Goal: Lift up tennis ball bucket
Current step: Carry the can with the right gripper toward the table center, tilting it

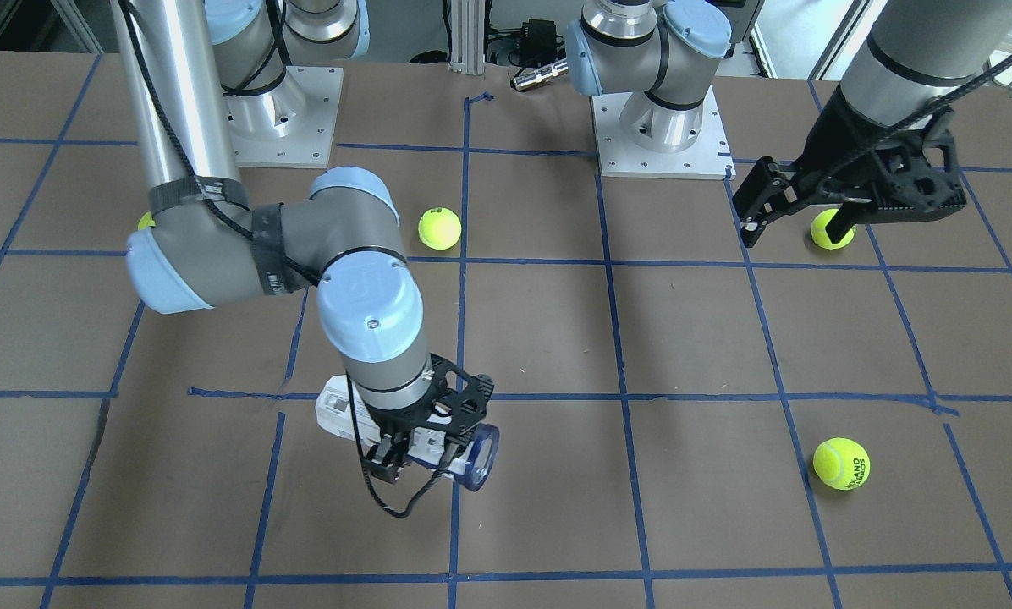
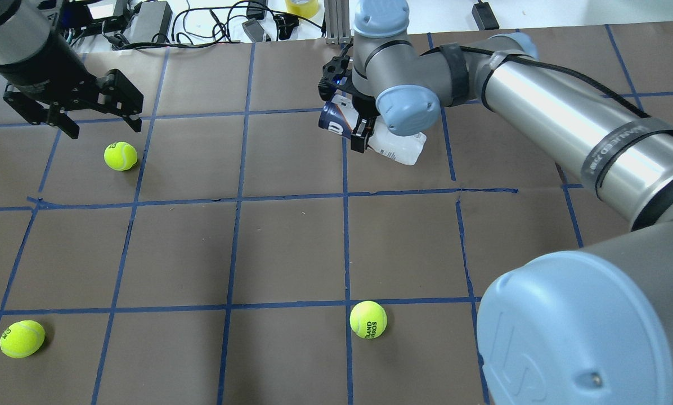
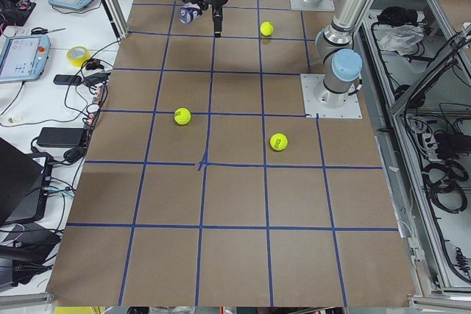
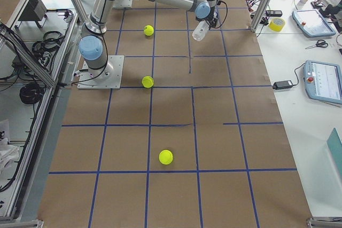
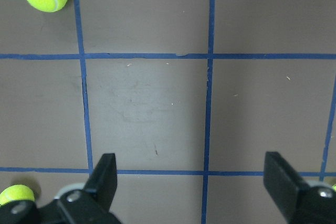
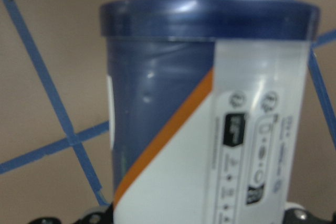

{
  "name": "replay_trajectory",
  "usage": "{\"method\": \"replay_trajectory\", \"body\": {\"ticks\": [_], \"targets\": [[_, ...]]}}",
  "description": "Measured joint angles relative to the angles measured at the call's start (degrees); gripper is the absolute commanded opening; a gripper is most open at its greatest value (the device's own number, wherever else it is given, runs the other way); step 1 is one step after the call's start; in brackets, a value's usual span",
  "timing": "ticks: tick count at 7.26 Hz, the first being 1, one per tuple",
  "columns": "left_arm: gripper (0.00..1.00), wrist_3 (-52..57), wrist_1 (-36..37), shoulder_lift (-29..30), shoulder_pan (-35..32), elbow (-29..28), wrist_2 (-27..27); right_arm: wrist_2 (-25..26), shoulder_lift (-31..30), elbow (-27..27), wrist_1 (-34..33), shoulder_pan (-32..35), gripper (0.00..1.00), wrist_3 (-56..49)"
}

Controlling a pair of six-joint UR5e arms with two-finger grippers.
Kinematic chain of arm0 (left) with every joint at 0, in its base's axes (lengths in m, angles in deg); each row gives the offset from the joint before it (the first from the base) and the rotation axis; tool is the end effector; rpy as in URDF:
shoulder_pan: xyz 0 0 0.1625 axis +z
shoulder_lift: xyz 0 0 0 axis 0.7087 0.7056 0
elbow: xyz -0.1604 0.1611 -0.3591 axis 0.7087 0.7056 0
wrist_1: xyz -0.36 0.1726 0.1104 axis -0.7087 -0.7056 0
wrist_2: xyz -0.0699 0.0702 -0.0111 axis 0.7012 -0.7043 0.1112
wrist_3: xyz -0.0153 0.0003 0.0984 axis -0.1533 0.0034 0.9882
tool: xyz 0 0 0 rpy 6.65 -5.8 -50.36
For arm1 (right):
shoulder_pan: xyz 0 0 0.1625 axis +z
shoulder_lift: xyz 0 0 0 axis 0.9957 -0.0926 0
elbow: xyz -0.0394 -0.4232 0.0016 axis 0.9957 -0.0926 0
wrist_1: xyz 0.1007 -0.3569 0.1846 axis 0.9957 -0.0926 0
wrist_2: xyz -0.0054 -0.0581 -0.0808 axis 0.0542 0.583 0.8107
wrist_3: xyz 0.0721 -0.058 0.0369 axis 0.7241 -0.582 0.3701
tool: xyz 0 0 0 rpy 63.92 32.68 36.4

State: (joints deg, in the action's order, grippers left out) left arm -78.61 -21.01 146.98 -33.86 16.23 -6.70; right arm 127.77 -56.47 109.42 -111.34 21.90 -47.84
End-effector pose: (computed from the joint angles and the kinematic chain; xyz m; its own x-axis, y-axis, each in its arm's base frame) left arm -0.0362 -0.5067 0.4948 -0.9963 -0.0852 -0.0144 -0.0846 0.9957 -0.0363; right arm 0.3289 -0.6283 0.2608 -0.3301 -0.9429 0.0451 -0.9429 0.3271 -0.0636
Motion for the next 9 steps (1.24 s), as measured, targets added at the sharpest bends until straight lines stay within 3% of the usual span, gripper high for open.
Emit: {"method": "replay_trajectory", "body": {"ticks": [1, 6, 8, 9], "targets": [[1.00, 1.19, 0.01, -0.13, 0.96, -0.07, 0.04, -0.04, 0.49, 0.03, -0.68, 2.51, 0.74, -2.98], [1.00, 2.02, -0.05, -0.23, 1.50, -0.05, 0.07, 0.65, 5.09, 0.23, -5.01, 13.14, 0.74, -9.45], [1.00, 2.02, -0.06, -0.28, 1.47, 0.17, 0.08, 0.65, 5.49, 0.60, -6.08, 14.56, 1.00, -10.30], [1.00, 2.02, -0.05, -0.29, 1.46, 0.23, 0.08, 0.57, 5.52, 0.81, -6.45, 14.66, 1.00, -10.34]]}}
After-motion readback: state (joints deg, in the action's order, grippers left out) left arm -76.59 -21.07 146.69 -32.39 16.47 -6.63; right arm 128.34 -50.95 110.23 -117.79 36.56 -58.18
